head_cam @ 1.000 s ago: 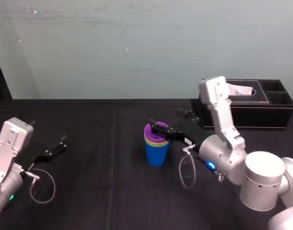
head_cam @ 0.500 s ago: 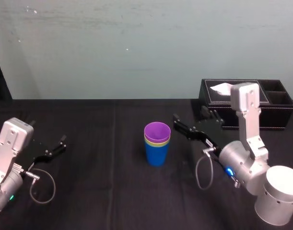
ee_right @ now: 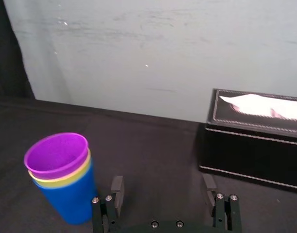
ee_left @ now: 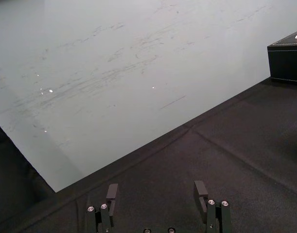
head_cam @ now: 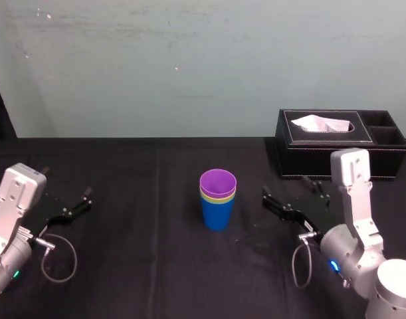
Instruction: Stack the three plastic cups sequentially using one hand.
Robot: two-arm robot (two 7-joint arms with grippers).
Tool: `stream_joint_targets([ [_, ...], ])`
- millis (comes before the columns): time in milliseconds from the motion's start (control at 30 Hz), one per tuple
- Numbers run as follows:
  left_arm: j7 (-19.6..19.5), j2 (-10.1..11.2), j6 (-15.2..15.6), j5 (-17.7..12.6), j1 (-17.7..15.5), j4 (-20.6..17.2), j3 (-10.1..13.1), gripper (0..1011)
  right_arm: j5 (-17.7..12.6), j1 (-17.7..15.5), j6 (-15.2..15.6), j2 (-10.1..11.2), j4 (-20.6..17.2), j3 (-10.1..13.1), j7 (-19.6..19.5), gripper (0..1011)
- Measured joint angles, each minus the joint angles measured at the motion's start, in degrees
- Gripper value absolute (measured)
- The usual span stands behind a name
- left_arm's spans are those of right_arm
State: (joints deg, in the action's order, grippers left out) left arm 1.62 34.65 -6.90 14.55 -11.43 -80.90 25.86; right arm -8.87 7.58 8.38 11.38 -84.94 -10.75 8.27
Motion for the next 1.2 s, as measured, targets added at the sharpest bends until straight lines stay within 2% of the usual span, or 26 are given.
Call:
stream_joint_targets([
  [333, 0.0, 0.0, 0.0, 0.0, 0.0, 0.0, 0.0, 1000, 1.4, -0.5, -0.6, -0.8, 1.5, 1.3, -0.2, 1003],
  [1200, 0.0, 0.0, 0.0, 0.0, 0.0, 0.0, 0.0, 1000, 1.4, -0.5, -0.6, -0.7, 1.5, 1.1, -0.2, 1003],
])
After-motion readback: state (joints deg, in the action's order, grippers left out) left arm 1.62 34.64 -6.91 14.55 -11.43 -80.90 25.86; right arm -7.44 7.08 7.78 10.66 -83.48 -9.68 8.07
